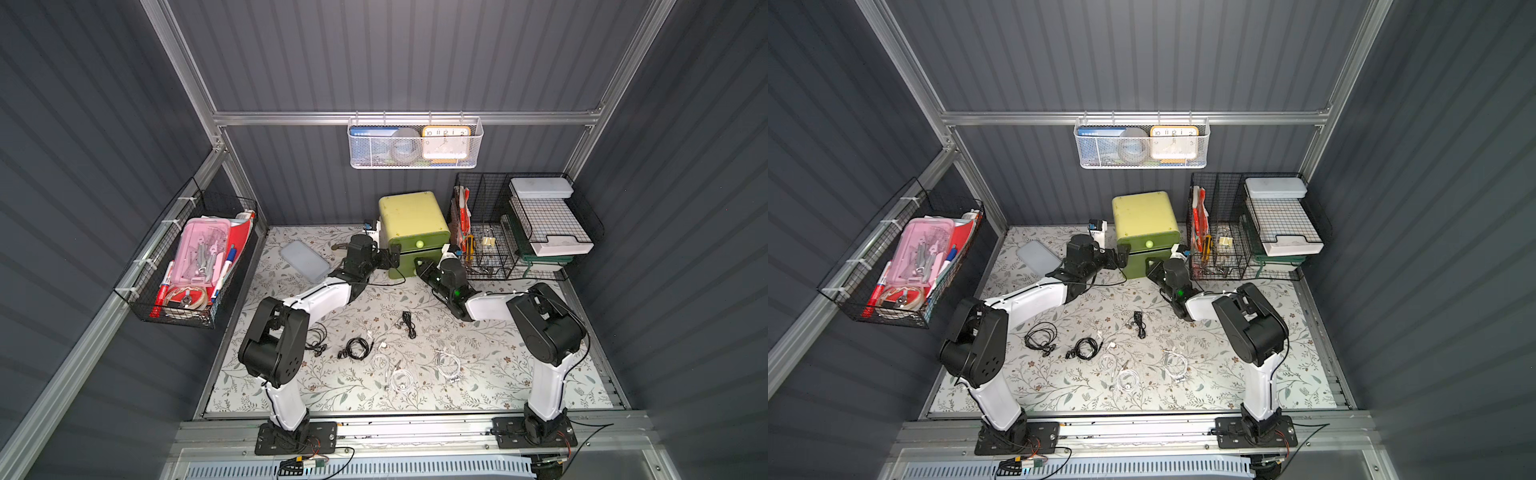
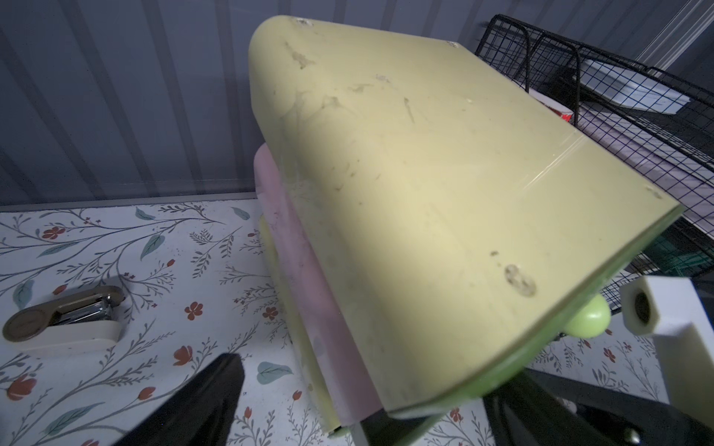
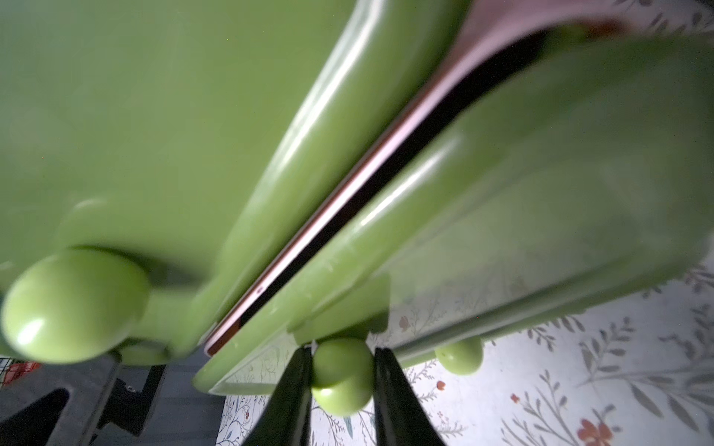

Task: Place the wired earphones into the drawer by color
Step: Open the drawer in the storage box.

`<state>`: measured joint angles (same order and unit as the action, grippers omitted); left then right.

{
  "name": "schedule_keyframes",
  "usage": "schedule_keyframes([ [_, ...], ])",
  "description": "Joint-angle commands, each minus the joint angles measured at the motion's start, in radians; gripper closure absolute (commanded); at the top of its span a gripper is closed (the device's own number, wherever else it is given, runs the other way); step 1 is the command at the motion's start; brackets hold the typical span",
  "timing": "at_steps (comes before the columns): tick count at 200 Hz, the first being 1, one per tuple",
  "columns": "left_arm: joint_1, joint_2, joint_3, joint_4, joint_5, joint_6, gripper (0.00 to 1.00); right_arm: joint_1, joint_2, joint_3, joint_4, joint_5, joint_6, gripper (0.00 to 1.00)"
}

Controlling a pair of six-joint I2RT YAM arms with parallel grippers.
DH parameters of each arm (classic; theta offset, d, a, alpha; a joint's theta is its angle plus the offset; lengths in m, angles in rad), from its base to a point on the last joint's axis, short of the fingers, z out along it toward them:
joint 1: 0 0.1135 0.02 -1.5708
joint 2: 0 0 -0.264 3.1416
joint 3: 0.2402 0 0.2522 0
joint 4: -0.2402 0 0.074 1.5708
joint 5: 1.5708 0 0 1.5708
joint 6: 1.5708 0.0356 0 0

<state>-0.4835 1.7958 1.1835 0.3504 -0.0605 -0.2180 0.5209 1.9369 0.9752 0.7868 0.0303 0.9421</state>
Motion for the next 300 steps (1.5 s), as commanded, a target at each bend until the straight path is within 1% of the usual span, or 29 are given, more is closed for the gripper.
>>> schedule_keyframes([
  [1, 0.013, 0.022, 0.031, -0.005, -0.013, -0.017, 0.01, 0.009, -0.030, -0.029, 0.002, 0.011, -0.006, 0.73],
  [103, 0.017, 0.021, 0.024, -0.003, -0.009, -0.020, 0.01, 0.034, -0.101, -0.146, -0.003, 0.008, 0.000, 0.73],
  [197, 0.020, 0.020, 0.020, -0.004, -0.009, -0.029, 0.01, 0.053, -0.196, -0.254, -0.058, -0.002, 0.004, 0.74],
  [300, 0.026, 0.014, 0.014, -0.003, -0.005, -0.034, 0.01, 0.086, -0.245, -0.335, -0.078, 0.005, 0.008, 0.74],
])
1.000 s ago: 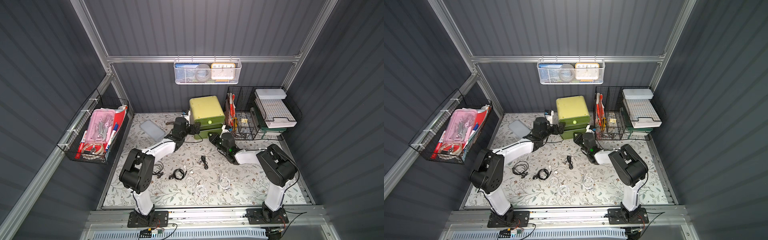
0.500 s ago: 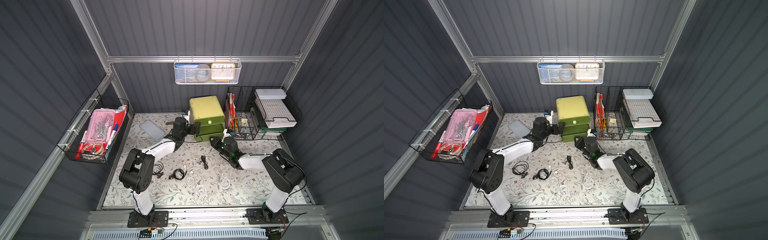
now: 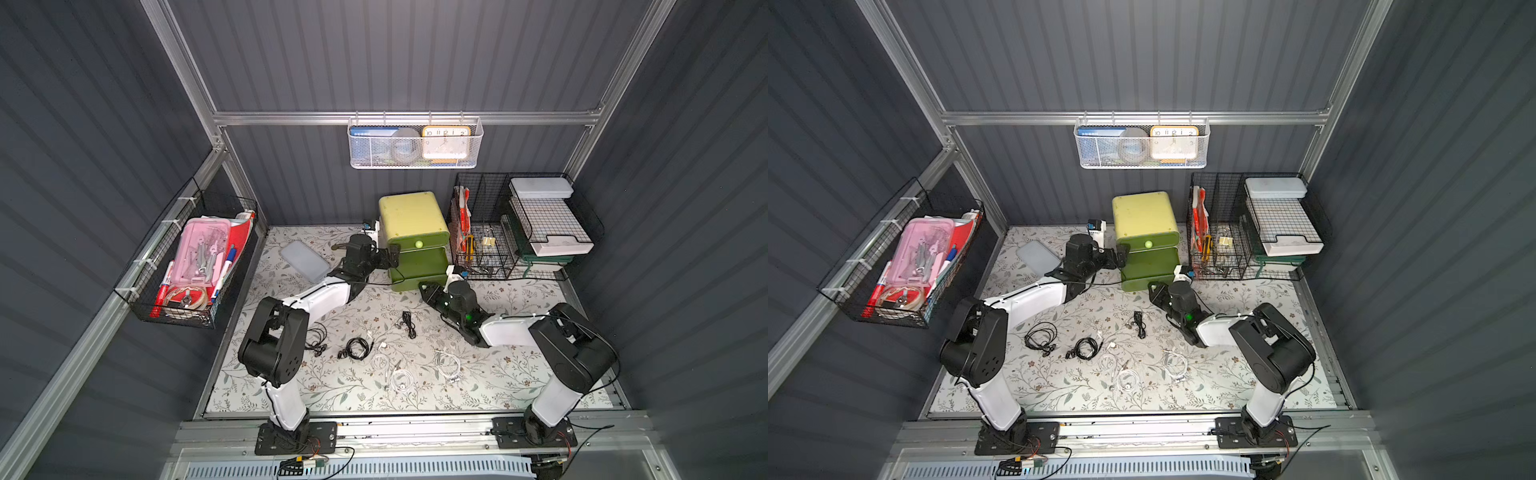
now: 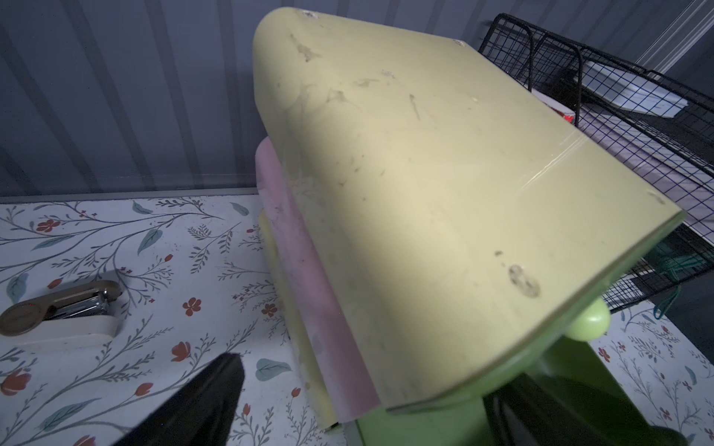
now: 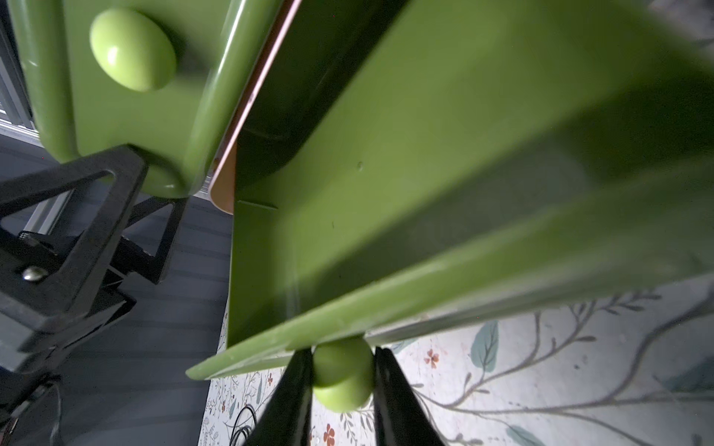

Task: Place the wired earphones into the drawer by color
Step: Open the drawer in the storage box.

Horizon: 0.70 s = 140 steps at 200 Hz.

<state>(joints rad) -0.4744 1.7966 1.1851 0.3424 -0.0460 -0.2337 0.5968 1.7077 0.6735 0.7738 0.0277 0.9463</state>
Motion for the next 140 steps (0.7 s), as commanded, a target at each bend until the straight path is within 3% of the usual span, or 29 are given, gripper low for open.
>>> schedule_keyframes([
  [1, 0.017, 0.013, 0.013, 0.005, -0.020, -0.019, 0.01, 0.010, -0.016, -0.034, -0.065, 0.008, 0.003, 0.74],
  [57, 0.019, 0.014, 0.011, 0.005, -0.017, -0.022, 0.01, 0.009, -0.020, -0.032, -0.071, 0.010, -0.003, 0.73],
  [140, 0.019, -0.037, -0.027, 0.000, 0.019, -0.029, 0.01, 0.009, -0.083, -0.030, -0.165, 0.007, -0.038, 0.43],
])
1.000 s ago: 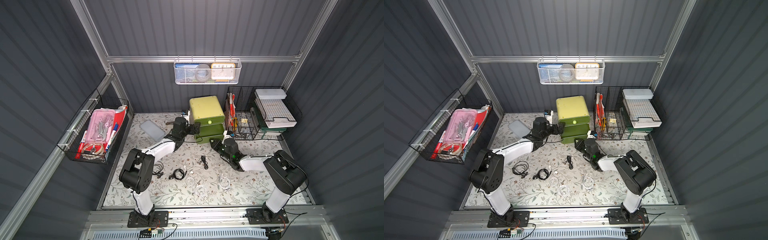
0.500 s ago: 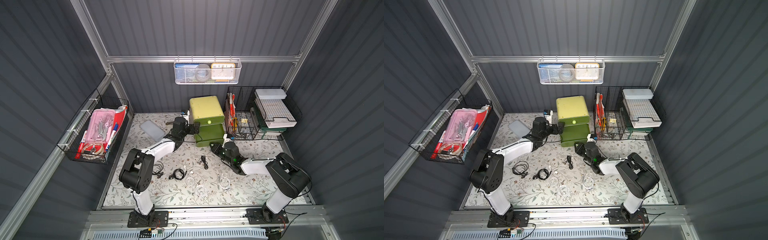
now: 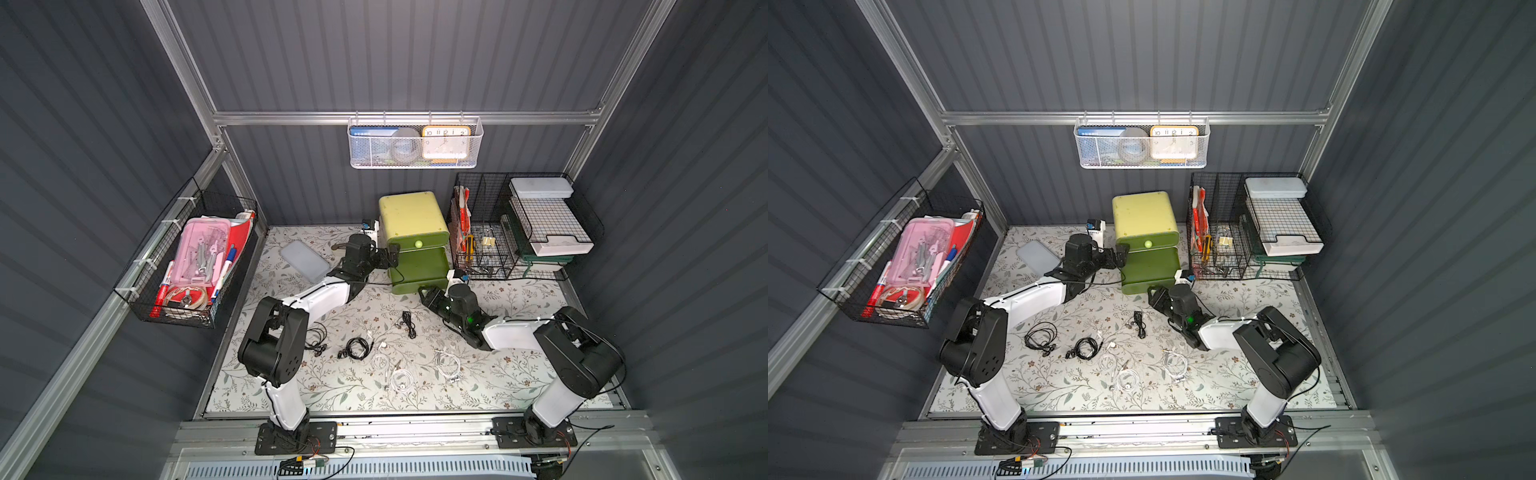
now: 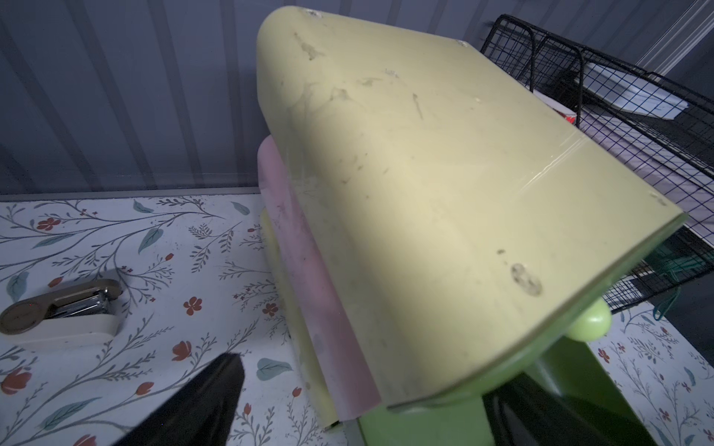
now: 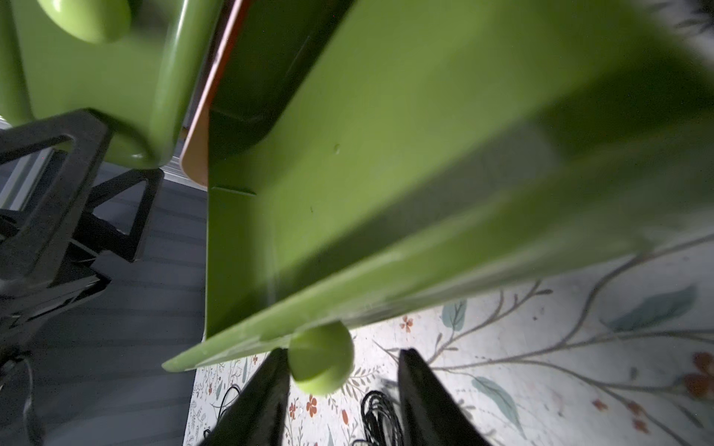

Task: Place the wired earphones into the drawer by color
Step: Open the drawer in the storage box.

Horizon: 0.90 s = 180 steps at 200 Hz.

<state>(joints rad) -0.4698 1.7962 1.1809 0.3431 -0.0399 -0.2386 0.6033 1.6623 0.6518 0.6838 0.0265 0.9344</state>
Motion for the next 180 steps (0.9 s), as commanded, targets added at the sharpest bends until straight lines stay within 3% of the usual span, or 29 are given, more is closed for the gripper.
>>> schedule_keyframes([
  [1, 0.014, -0.039, -0.024, -0.001, 0.014, -0.024, 0.01, 0.004, -0.038, -0.009, -0.078, 0.008, -0.027, 0.43],
  [47, 0.014, -0.152, -0.089, -0.017, 0.070, -0.036, 0.01, 0.004, -0.128, -0.026, -0.207, 0.008, -0.093, 0.33],
  [73, 0.014, -0.232, -0.136, -0.054, 0.090, -0.030, 0.01, 0.002, -0.196, -0.040, -0.292, -0.001, -0.149, 0.23],
  [87, 0.015, -0.278, -0.164, -0.086, 0.098, -0.019, 0.01, 0.002, -0.237, -0.042, -0.365, -0.003, -0.178, 0.13],
  [95, 0.014, -0.304, -0.181, -0.107, 0.097, -0.003, 0.01, 0.003, -0.259, -0.041, -0.402, -0.006, -0.195, 0.01],
  [143, 0.013, -0.469, -0.331, -0.207, 0.083, 0.035, 0.01, 0.002, -0.368, -0.047, -0.589, -0.072, -0.270, 0.01],
  [180, 0.014, -0.579, -0.442, -0.222, 0.060, 0.048, 0.01, 0.011, -0.373, -0.011, -0.702, -0.173, -0.316, 0.01],
])
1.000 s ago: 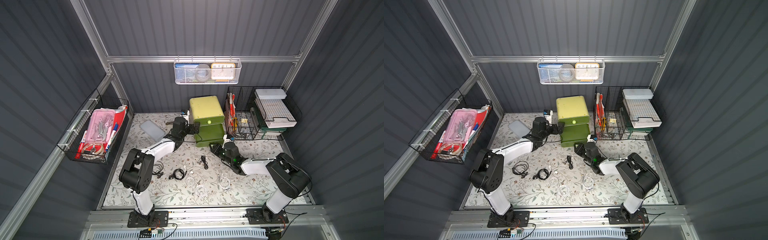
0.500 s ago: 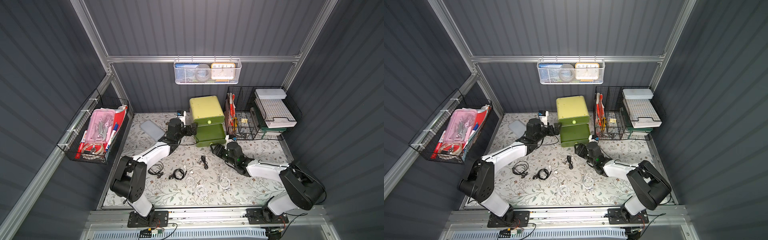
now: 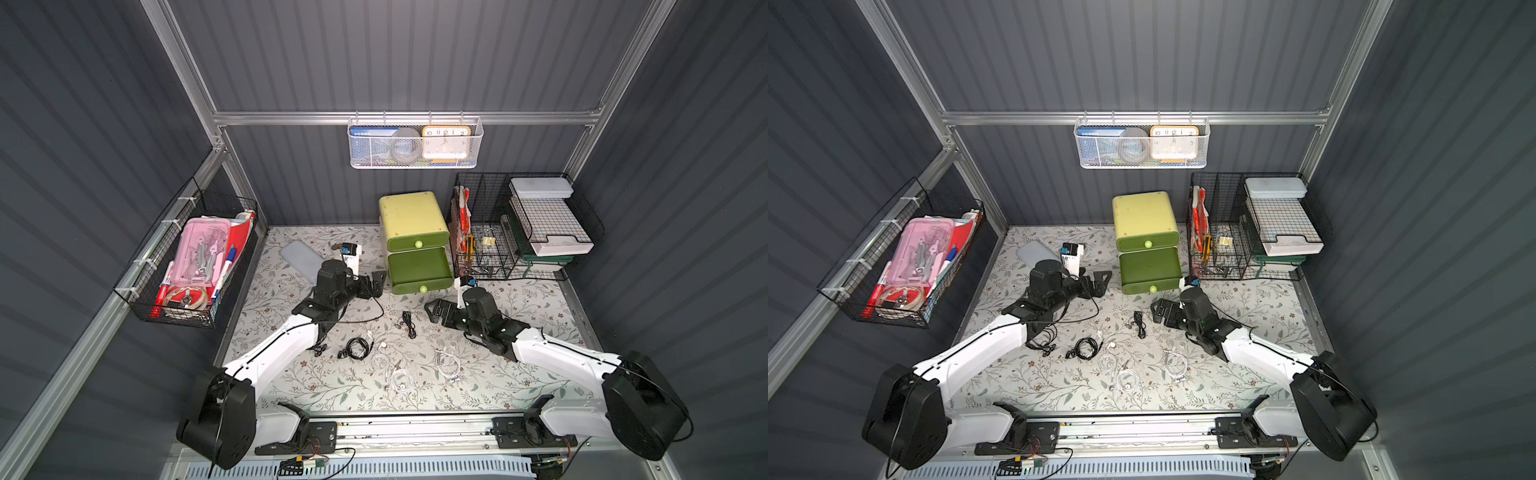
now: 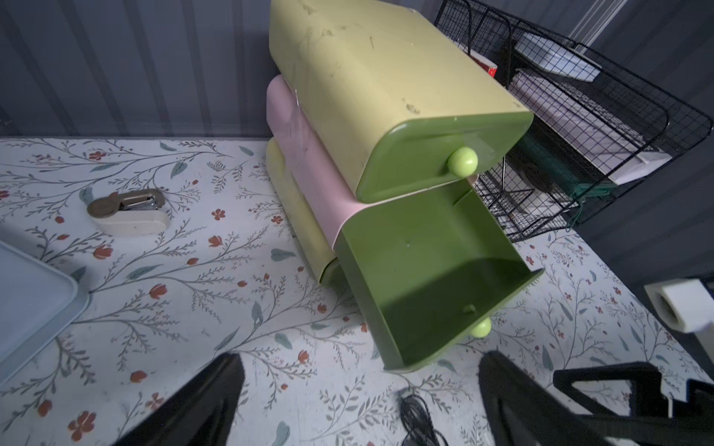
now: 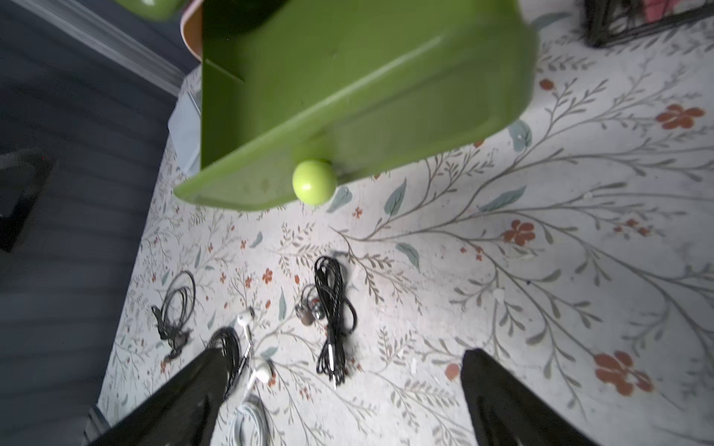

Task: Place the wired earphones into the drawer by color
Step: Open the drawer in the storage box, then pick up the wired earphones from the center of the board.

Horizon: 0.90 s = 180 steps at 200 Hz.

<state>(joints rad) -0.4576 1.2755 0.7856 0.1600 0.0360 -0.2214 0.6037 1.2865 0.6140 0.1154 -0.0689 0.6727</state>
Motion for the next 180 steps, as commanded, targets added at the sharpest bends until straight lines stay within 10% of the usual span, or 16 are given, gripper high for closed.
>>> schedule_keyframes([
  [1, 0.001, -0.059, -0.050, -0.039, -0.017, 0.031, 0.01, 0.012, 0.003, 0.028, -0.138, -0.078, -0.054, 0.01],
  [180, 0.000, -0.170, -0.296, 0.183, -0.058, 0.020, 0.01, 0.294, 0.355, 0.363, -0.387, 0.241, -0.097, 0.29],
])
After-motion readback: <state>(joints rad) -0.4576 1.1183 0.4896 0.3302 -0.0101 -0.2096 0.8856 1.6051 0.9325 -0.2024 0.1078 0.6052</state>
